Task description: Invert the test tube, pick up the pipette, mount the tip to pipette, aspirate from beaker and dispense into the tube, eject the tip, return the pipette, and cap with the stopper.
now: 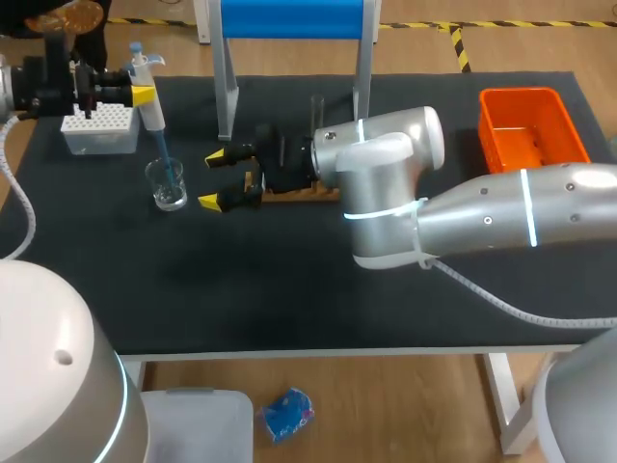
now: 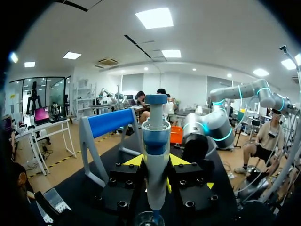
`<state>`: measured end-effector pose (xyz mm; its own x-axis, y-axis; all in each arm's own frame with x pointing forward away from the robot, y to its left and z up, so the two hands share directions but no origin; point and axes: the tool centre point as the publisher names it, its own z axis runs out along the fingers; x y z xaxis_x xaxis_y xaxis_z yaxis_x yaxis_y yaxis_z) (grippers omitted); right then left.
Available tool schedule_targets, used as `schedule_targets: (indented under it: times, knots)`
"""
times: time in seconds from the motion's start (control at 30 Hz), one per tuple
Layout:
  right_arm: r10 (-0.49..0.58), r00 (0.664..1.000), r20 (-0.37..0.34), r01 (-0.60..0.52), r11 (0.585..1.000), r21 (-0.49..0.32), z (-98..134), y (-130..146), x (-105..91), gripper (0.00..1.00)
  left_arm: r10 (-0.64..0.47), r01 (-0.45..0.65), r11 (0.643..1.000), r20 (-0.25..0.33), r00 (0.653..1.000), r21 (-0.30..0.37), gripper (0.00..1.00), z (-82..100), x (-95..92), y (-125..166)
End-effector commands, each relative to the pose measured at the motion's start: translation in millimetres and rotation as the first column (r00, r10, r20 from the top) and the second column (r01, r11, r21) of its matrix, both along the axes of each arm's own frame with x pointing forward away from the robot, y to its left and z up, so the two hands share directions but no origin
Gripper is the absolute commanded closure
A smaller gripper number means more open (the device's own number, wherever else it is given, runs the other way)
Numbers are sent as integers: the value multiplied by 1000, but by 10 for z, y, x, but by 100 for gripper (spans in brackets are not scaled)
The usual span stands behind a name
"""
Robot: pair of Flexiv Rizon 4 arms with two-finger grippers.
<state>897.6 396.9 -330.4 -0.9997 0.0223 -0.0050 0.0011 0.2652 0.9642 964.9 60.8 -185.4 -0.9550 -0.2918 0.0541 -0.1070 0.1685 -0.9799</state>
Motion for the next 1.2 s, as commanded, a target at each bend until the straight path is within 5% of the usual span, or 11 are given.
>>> schedule_targets:
  times: [0.03,1.2]
  knots:
    - [-3,1000,1,3,1000,1,-8,6,-3,0,2,-2,1000,0,1000,-4,100,-48,46,21]
    - [-3,1000,1,3,1000,1,-8,6,-3,0,40,-40,999,5,999,28,100,-213,154,104]
